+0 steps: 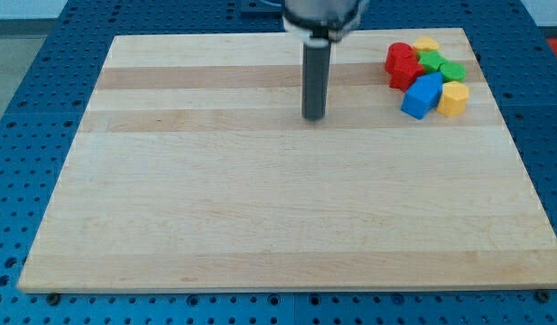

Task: Move your arm above the yellow heart

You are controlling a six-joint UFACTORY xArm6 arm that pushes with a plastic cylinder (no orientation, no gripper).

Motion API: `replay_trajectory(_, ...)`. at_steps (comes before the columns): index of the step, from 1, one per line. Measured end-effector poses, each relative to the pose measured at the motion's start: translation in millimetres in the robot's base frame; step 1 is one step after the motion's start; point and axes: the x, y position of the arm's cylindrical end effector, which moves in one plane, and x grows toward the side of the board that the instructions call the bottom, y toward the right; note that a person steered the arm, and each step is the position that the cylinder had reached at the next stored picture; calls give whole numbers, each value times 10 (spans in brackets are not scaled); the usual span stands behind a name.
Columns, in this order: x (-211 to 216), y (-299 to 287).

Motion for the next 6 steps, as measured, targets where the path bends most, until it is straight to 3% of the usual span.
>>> replay_trajectory(1,-1334,203)
replay_trajectory(2,-1428,251)
replay_trajectory(5,-1454,1901)
replay_trajectory(6,-1454,1975)
